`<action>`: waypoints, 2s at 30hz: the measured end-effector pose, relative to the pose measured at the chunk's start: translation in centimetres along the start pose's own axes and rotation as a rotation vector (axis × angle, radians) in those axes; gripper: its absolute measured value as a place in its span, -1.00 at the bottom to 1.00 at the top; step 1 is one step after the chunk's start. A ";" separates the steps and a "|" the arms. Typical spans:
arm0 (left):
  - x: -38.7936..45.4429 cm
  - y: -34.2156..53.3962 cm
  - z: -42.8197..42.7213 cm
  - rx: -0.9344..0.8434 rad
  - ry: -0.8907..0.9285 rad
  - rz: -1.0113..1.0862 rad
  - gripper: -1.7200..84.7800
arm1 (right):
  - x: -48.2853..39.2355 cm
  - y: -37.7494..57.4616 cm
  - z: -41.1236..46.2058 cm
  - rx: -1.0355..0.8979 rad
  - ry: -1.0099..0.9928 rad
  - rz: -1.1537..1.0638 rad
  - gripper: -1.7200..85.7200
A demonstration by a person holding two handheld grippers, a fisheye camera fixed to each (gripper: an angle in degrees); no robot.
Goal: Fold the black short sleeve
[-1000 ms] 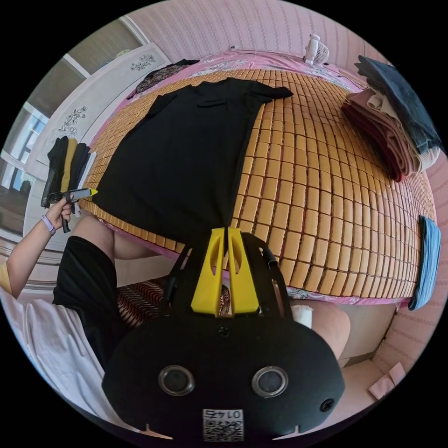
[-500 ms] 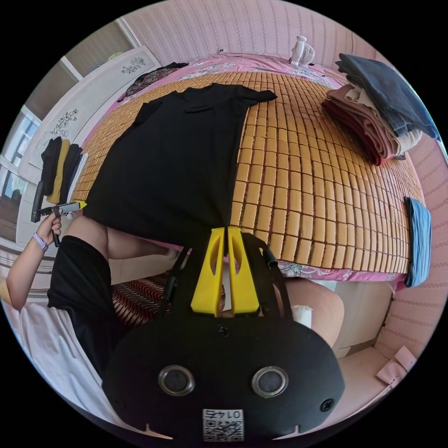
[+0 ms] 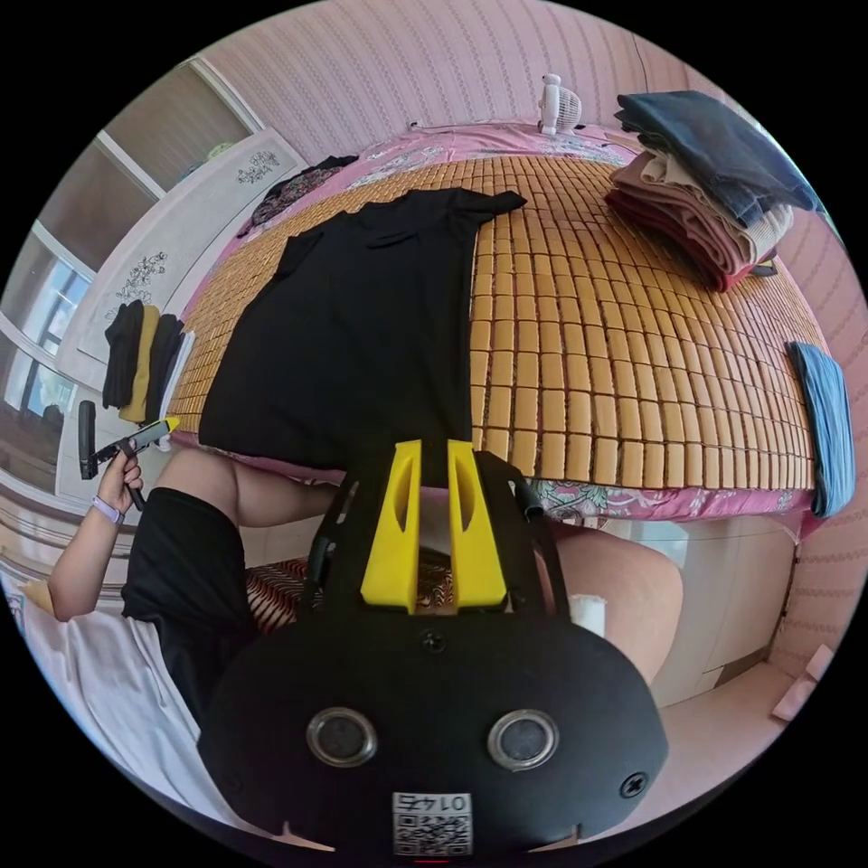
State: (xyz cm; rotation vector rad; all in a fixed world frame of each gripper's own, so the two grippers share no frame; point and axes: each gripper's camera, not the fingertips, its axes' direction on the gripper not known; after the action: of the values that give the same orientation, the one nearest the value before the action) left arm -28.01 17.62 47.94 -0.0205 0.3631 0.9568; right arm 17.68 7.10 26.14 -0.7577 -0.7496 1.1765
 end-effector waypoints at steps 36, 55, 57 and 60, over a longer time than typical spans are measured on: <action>2.0 -24.6 16.9 0.012 0.067 0.273 -0.85 | -22.1 -43.7 19.4 -0.180 -0.049 -0.576 -0.92; -6.2 -18.2 11.2 0.165 0.155 -0.042 -0.81 | -8.2 -33.5 6.3 0.100 -0.052 -0.449 -0.75; -5.2 -19.1 11.9 0.149 0.142 -0.004 -0.81 | -3.4 -31.7 5.7 0.071 0.074 -0.331 -0.75; -3.4 -21.1 13.5 0.110 0.167 0.050 -0.81 | 2.5 -29.4 4.6 0.053 0.168 -0.178 -0.75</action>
State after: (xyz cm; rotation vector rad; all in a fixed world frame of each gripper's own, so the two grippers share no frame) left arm -8.91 5.06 58.67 0.0094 0.5724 0.9863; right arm 29.42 3.90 53.46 -0.7208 -0.6298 0.9556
